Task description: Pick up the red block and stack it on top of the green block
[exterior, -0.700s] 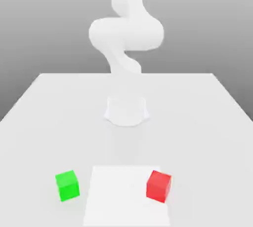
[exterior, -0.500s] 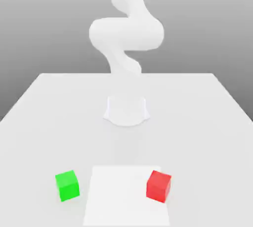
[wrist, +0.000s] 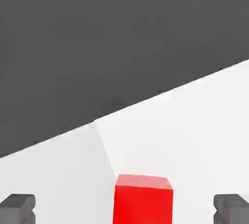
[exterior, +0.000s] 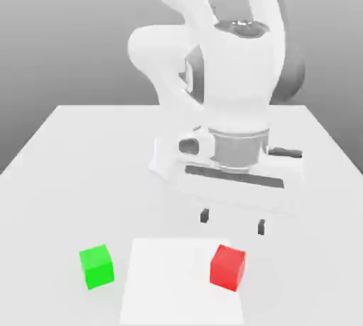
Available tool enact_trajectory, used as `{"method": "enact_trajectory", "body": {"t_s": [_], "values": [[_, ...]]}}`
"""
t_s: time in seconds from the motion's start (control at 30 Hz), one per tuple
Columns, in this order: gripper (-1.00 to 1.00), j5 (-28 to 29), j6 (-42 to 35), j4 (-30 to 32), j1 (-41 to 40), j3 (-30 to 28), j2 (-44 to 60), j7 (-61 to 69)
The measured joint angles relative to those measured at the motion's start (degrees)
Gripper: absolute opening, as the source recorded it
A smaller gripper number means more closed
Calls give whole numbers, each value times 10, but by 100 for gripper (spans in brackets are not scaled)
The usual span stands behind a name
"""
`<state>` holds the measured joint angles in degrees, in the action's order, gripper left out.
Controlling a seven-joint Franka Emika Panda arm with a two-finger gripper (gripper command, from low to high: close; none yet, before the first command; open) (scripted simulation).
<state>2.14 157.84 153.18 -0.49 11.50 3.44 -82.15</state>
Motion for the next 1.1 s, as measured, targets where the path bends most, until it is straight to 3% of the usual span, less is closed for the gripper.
{"method": "enact_trajectory", "body": {"t_s": [0.17, 0.2, 0.43, 0.63, 1.1], "values": [[0, 54, 83, -8, 28, -39, 105, -50], [-100, 62, 98, -11, 37, -49, 124, -56], [-100, 65, 103, -11, 38, -51, 127, -58], [-100, 5, 14, 5, 16, -21, 21, -11], [-100, -21, -60, -2, -203, -122, -46, 176]]}}
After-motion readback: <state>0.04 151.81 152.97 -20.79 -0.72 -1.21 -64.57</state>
